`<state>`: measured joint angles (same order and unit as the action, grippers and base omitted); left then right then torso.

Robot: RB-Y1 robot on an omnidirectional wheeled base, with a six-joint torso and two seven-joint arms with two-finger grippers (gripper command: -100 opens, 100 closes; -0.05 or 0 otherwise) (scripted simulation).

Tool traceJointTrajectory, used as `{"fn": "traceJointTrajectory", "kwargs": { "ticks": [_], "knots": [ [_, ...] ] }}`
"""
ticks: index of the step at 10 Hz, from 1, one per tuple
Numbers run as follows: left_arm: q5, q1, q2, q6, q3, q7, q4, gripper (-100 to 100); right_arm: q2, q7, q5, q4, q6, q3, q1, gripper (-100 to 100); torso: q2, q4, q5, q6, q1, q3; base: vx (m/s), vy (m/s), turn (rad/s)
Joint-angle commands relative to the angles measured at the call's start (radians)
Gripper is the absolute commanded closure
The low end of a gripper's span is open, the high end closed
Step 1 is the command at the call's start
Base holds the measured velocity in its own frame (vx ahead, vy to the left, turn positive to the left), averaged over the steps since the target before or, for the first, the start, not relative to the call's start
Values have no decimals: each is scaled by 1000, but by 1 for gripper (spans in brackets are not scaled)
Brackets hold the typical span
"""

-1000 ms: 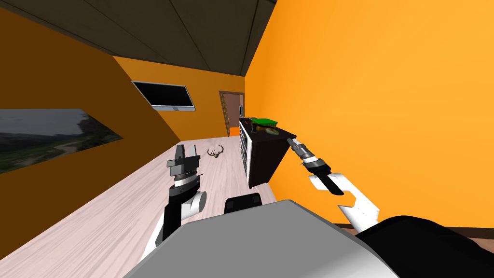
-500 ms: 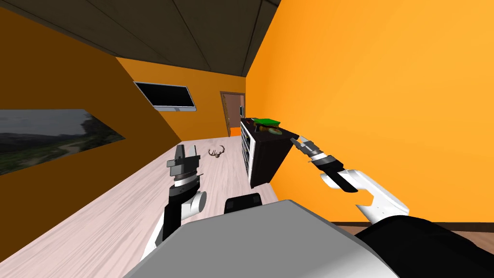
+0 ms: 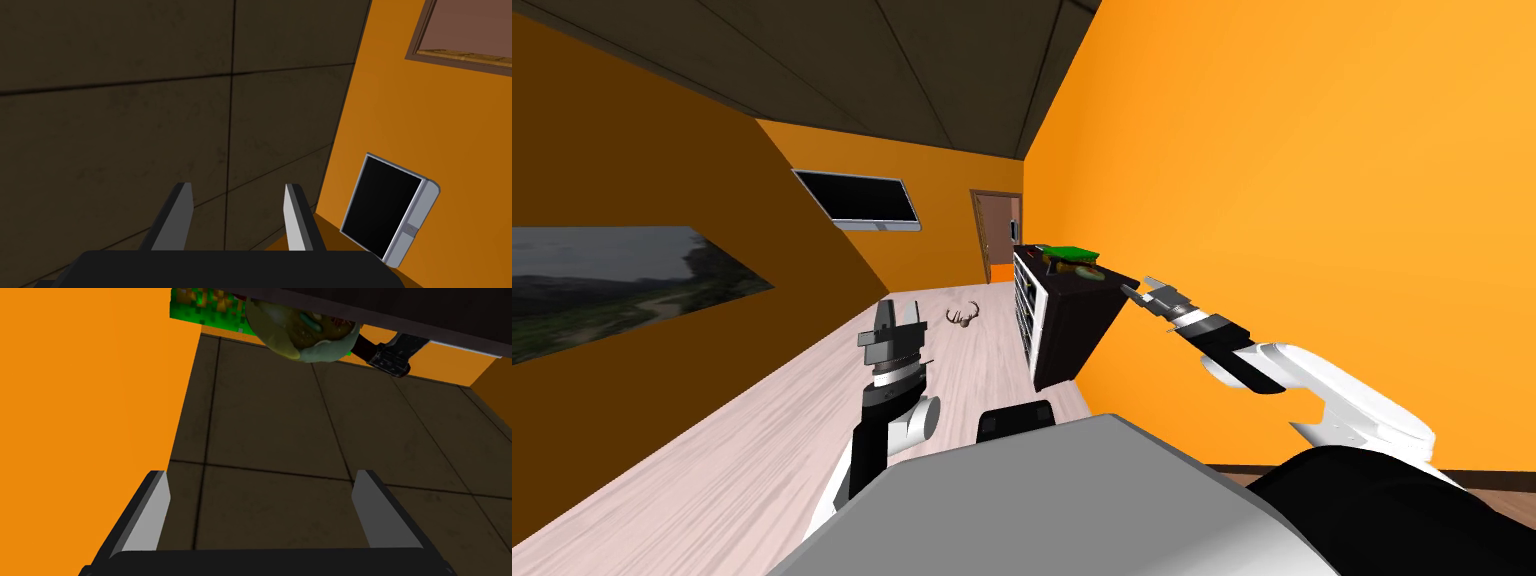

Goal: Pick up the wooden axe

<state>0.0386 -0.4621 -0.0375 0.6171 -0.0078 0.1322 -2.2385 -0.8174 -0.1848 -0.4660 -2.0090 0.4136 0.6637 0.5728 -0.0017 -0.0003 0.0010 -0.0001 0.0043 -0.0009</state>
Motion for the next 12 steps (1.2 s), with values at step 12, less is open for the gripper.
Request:
{"fn": "traceJointTrajectory", "kwargs": {
  "ticks": [12],
  "knots": [
    [0,0,0,0,0,0,0,0,-342,-123,-171,128,-8,185,145,-100,-2,-1,0,0,-1,-1,43,64,9]
  ]
}}
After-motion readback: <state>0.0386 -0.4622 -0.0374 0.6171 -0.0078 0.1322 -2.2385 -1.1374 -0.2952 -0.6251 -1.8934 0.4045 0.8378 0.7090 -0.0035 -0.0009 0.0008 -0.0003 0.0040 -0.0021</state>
